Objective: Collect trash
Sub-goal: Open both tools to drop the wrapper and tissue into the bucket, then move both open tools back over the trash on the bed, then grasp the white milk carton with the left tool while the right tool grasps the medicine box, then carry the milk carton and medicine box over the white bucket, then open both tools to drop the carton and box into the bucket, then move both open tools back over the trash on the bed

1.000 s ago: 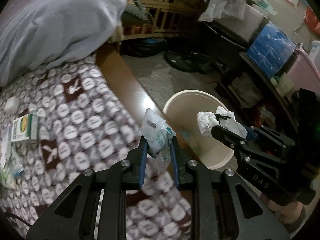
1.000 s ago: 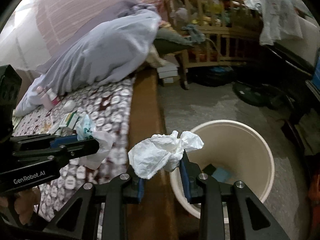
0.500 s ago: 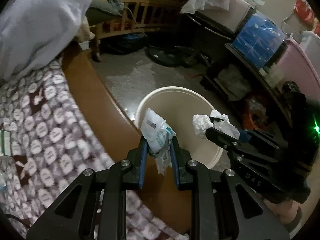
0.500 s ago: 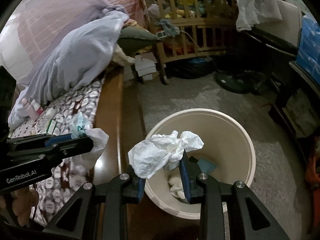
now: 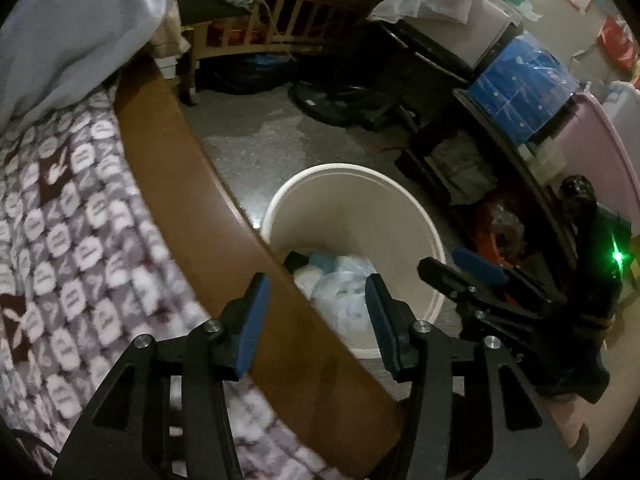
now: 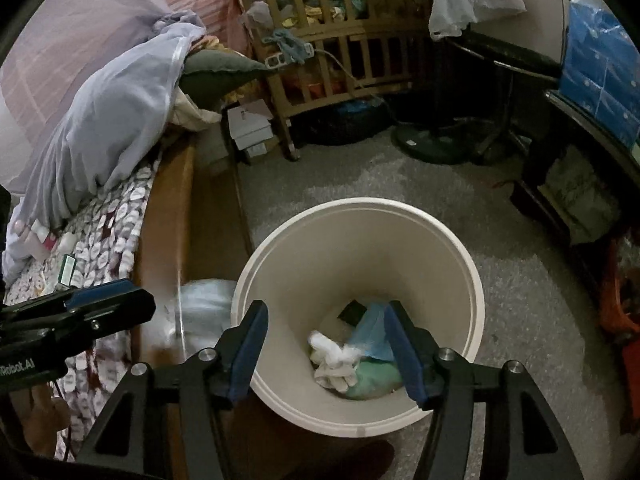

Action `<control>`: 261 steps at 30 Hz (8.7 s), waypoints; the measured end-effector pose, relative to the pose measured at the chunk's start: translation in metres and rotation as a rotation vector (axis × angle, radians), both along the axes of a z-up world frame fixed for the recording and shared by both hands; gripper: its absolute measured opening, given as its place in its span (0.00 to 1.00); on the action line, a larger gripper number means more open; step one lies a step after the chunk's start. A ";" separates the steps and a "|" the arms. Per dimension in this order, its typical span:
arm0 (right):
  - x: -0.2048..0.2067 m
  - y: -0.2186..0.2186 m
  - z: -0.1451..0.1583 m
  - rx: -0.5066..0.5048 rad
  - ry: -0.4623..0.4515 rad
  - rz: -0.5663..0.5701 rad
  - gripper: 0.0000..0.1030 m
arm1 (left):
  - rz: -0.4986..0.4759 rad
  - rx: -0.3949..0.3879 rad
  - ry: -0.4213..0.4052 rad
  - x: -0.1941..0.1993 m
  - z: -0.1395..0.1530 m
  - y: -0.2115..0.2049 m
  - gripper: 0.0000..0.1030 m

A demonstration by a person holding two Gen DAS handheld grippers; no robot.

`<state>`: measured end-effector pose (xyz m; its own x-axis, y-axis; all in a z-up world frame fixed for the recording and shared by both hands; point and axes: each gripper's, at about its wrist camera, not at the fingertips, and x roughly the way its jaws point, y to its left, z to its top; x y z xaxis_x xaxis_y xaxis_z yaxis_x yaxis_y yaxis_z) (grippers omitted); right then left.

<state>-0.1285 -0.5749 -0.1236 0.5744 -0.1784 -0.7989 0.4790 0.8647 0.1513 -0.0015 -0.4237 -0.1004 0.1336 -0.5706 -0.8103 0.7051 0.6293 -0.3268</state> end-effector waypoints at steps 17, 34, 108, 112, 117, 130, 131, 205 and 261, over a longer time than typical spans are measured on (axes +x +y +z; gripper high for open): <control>0.035 0.064 0.009 -0.008 -0.002 0.128 0.57 | 0.194 0.122 -0.142 0.016 0.006 0.090 0.46; 0.097 0.186 0.006 -0.009 0.022 0.373 0.59 | 0.433 0.181 -0.155 0.043 0.001 0.227 0.47; 0.277 0.367 -0.038 -0.249 0.139 0.913 0.52 | 0.977 0.064 0.184 0.132 -0.063 0.490 0.63; 0.246 0.349 -0.022 -0.175 0.089 0.837 0.51 | 0.911 0.093 0.127 0.119 -0.049 0.478 0.61; 0.208 0.335 -0.004 -0.113 0.028 0.783 0.51 | 0.821 0.073 0.065 0.095 -0.022 0.459 0.61; 0.146 0.306 0.013 -0.081 -0.029 0.680 0.51 | 0.631 0.108 -0.083 0.051 0.016 0.367 0.61; 0.141 0.300 0.014 -0.079 -0.030 0.669 0.51 | 0.621 0.109 -0.090 0.050 0.017 0.360 0.61; 0.004 -0.001 -0.004 0.002 0.033 0.020 0.51 | 0.036 0.021 -0.014 0.012 0.004 -0.013 0.61; 0.149 0.236 0.005 0.033 0.059 0.486 0.64 | 0.563 0.214 -0.137 0.074 0.005 0.311 0.66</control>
